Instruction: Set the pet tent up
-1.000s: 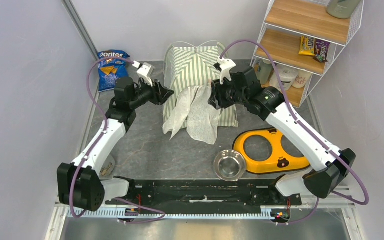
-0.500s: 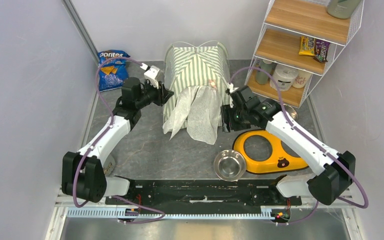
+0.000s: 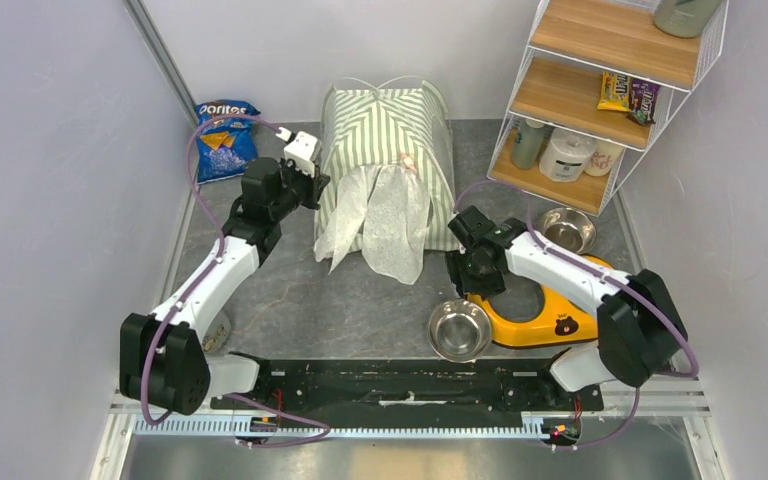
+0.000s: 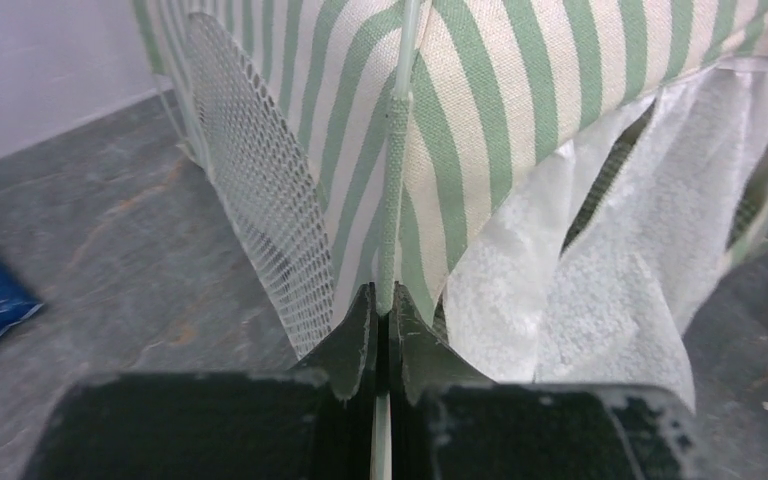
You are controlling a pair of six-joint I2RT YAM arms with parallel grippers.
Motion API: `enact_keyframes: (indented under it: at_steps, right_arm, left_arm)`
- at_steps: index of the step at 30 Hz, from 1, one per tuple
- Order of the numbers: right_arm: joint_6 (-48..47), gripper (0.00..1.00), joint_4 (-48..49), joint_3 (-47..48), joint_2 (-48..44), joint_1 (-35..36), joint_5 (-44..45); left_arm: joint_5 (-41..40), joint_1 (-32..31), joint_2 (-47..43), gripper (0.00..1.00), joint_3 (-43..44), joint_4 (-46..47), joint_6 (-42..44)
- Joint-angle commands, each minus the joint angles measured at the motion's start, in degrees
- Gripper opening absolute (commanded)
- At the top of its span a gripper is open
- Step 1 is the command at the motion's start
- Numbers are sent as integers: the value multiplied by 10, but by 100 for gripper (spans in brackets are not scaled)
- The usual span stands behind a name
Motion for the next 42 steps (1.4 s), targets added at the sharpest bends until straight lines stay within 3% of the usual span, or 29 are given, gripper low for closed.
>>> enact_keyframes:
  at_steps: [1, 8, 10, 14, 16, 19, 27, 29, 30, 33, 42]
  right_arm:
    - [12, 67, 46, -5, 29, -2, 3]
    - [3, 65, 67, -9, 64, -2, -18]
    - [5, 64, 70, -12, 79, -2, -17]
    - [11, 64, 71, -19, 90, -2, -33]
    - [12, 64, 74, -23, 86, -2, -35]
    - [11, 57, 75, -25, 82, -2, -37]
    - [18, 22, 69, -25, 54, -3, -26]
    - [18, 11, 65, -22, 42, -4, -20]
    - [20, 1, 62, -21, 34, -6, -18]
    - [36, 0, 39, -19, 8, -18, -28]
    - [113, 0, -85, 3, -150, -85, 57]
  left_arm:
    - [-90, 2, -44, 2, -5, 11, 54]
    - [-101, 2, -46, 2, 2, -18, 61]
    - [-102, 3, -46, 9, 2, -21, 56]
    - [-98, 3, -51, 34, 4, -21, 49]
    - [-94, 3, -54, 39, 7, -21, 45]
    - [-90, 3, -58, 45, 14, -20, 36]
    - [-87, 3, -75, 51, 27, -25, 26]
    - [-93, 3, -80, 53, 31, -29, 17]
    - [-101, 3, -83, 54, 42, -44, 9]
    - [-126, 3, -92, 63, 83, -124, -35]
    - [-187, 3, -164, 70, 75, -195, -102]
